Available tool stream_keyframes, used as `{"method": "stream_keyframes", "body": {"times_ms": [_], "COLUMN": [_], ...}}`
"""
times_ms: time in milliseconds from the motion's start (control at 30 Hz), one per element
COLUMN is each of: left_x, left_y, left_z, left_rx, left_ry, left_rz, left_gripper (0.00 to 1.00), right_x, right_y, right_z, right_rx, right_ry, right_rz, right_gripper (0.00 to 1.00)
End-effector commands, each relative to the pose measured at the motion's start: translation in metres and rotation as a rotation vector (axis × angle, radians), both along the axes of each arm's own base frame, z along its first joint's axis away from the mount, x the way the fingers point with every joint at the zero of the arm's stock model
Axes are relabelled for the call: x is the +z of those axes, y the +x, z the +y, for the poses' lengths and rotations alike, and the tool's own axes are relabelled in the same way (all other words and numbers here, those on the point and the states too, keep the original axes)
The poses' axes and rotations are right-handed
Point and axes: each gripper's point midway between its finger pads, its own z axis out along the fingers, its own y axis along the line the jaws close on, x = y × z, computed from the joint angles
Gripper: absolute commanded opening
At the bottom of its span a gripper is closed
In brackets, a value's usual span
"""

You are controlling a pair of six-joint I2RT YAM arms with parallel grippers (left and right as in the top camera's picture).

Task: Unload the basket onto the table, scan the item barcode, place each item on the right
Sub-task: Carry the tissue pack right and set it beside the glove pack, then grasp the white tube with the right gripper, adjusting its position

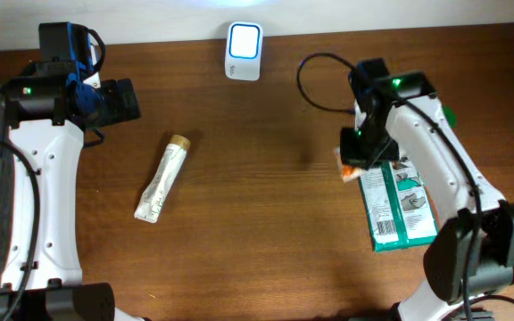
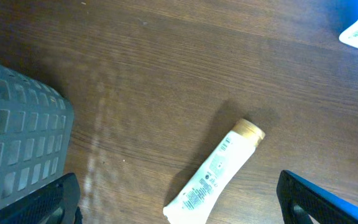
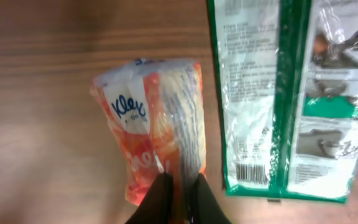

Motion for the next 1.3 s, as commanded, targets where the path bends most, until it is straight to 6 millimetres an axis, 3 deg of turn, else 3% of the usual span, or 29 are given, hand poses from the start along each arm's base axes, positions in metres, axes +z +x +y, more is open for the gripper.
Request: {"method": "stream_keyframes", "body": {"times_ms": [0,67,233,300,433,567,667,733,800,900,1000,1100,1267], "left_x": [0.000,0.000,0.000,0.000,0.000,0.000,0.000,0.000,0.002,0.009,0.036,0.064,0.070], "left_y": [0.000,0.000,0.000,0.000,0.000,0.000,0.001,0.001,0.005,0.008,0.010,0.008,0.005], "left_z": [0.003,0.003,0.003,0.003,0.003,0.003,0.002,0.002,0.002,0.006,0.022,0.034,0.049], "left_rx": [0.003,0.003,0.003,0.003,0.003,0.003,0.000,0.000,0.000,0.009,0.048,0.077,0.114], "left_ry": [0.009,0.009,0.009,0.009,0.009,0.008,0.005,0.005,0.006,0.011,0.014,0.020,0.023], "left_rz": [0.002,0.002,0.002,0.002,0.002,0.002,-0.002,-0.001,-0.019,-0.044,-0.110,-0.174,-0.189], "left_gripper": [0.99,0.99,0.99,0.99,0.99,0.99,0.99,0.99,0.99,0.99,0.99,0.99,0.99], "right_x": [-0.027,-0.034,-0.034,-0.034,-0.026,-0.013,-0.006,-0.001,0.006,0.009,-0.005,-0.024,-0.046], "right_y": [-0.019,-0.027,-0.027,-0.027,-0.020,0.001,0.017,0.033,0.050,0.062,0.059,0.051,0.044], "right_z": [-0.013,-0.020,-0.027,-0.028,-0.007,0.049,0.087,0.126,0.179,0.244,0.299,0.333,0.392], "right_rx": [-0.032,-0.046,-0.069,-0.077,-0.031,0.019,0.045,0.083,0.135,0.133,0.103,0.101,0.174], "right_ry": [-0.025,-0.035,-0.035,-0.029,0.109,0.364,0.435,0.474,0.544,0.651,0.744,0.754,0.719], "right_rz": [0.066,0.095,0.101,0.100,0.080,-0.001,-0.078,-0.168,-0.279,-0.359,-0.358,-0.332,-0.294], "right_gripper": [0.05,0.13,0.49,0.56,0.73,0.75,0.75,0.77,0.97,0.98,0.98,0.98,0.98]}}
